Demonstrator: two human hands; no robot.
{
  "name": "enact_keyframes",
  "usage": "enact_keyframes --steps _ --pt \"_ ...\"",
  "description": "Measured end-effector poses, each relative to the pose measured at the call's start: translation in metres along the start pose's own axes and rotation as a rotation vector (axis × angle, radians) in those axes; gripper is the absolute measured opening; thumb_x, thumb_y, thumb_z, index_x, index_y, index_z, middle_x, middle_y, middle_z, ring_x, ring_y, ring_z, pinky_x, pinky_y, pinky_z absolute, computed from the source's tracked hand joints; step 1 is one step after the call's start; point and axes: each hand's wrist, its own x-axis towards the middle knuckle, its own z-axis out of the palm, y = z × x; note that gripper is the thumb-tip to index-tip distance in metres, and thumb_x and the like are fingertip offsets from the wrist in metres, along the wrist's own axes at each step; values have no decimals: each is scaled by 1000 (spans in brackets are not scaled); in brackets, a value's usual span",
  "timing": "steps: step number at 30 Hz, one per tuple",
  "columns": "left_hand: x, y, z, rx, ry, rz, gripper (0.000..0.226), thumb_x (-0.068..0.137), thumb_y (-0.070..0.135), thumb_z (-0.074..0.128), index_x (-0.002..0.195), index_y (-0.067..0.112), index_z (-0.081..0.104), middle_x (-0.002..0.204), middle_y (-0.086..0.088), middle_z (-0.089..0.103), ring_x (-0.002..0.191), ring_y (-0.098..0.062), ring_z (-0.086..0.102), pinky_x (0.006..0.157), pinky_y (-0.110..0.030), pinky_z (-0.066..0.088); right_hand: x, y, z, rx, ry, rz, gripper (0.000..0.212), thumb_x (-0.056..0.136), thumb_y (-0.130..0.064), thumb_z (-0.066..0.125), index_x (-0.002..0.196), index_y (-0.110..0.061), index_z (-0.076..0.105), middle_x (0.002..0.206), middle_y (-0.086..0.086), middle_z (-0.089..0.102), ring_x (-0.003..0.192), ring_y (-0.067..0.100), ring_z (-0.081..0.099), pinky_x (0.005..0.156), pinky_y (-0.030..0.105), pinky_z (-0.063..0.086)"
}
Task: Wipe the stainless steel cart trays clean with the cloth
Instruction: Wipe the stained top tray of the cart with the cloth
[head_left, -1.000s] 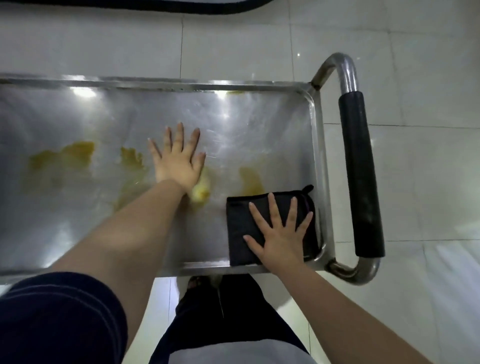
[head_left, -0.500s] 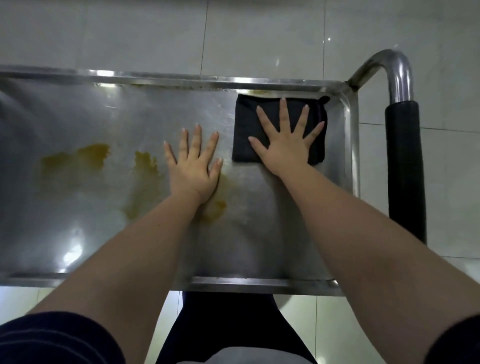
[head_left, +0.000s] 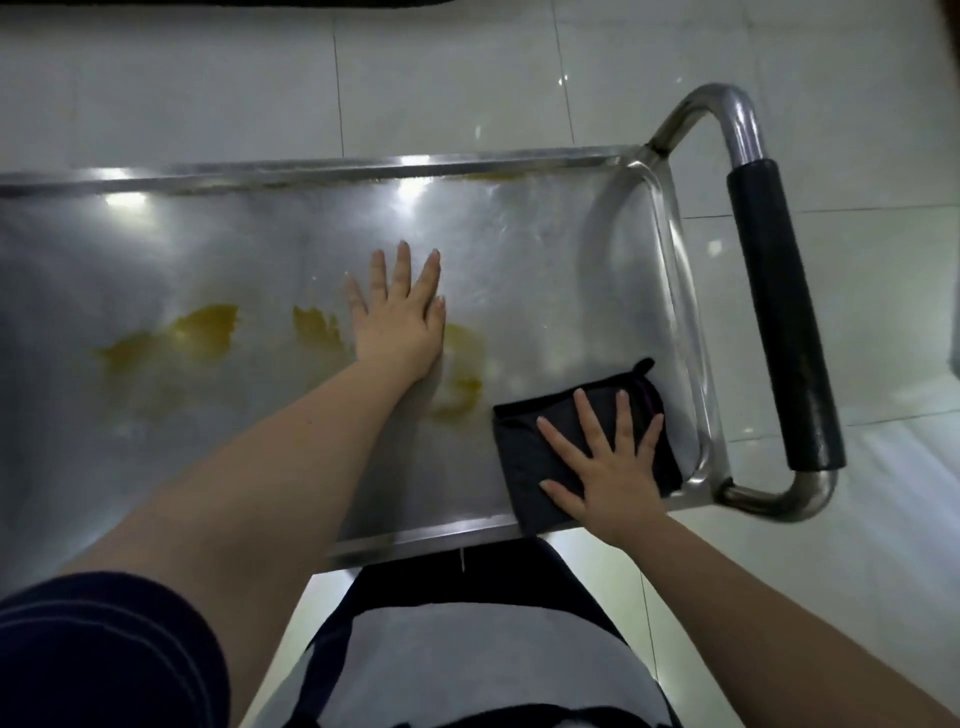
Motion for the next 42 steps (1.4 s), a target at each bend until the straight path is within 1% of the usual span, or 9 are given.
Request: enact_keyframes --steps 5,12,20,24,28,33,36,38,42 --pt "29 -51 -18 133 36 24 60 96 60 5 153 45 -6 164 2 -14 148 -29 -21 113 -64 -15 1 -10 -4 19 -19 46 74 86 -73 32 153 -48 10 163 9 12 145 52 -2 104 79 4" --pt "38 -71 -3 94 109 30 57 93 72 -1 145 56 -19 163 4 -14 148 -35 -17 107 -73 -10 63 -56 -18 43 38 -18 78 83 -81 29 152 -48 15 164 9 7 144 55 0 101 82 2" --pt "45 -70 2 101 177 18 61 95 69 3 151 49 -11 163 5 -12 149 -33 -12 110 -72 -5 274 -53 -78 98 110 175 76 78 -87 8 144 -57 -17 163 -3 -19 143 48 -19 100 73 -20" --pt "48 -69 -3 112 170 -16 66 94 70 6 151 45 -17 160 6 -19 149 -33 -12 111 -71 -5 310 -55 -91 86 67 165 74 77 -87 -1 142 -57 -21 162 -2 -22 142 49 -22 98 73 -25" --pt "49 -65 -9 134 112 -21 64 92 71 1 148 50 -19 159 6 -25 148 -33 -17 110 -70 -8 302 -17 -90 99 29 123 73 74 -89 -1 138 -62 -23 160 -8 -25 143 44 -24 102 72 -20" --pt "49 -60 -12 129 84 -9 64 91 71 -3 149 49 -17 161 5 -22 148 -32 -21 110 -70 -10 285 82 -94 135 26 331 77 71 -90 1 140 -63 -17 162 -8 -20 146 42 -16 109 70 -12" --pt "50 -60 -13 119 78 -2 62 93 68 0 150 49 -15 162 5 -19 148 -32 -20 109 -71 -9 286 76 -96 156 27 405 81 71 -89 1 145 -58 -11 162 -6 -19 145 45 -16 109 71 -10" --pt "50 -62 -13 115 82 -4 60 95 63 3 151 49 -13 163 5 -17 148 -32 -19 110 -71 -8 295 34 -96 149 30 357 81 72 -87 3 146 -56 -11 162 -4 -20 144 49 -16 106 73 -11" --pt "50 -65 -14 113 100 -45 61 96 62 4 151 46 -14 161 7 -20 148 -30 -20 111 -69 -10 296 -44 -90 50 46 3 76 78 -86 8 145 -58 -12 162 -6 -19 143 47 -20 104 71 -19"
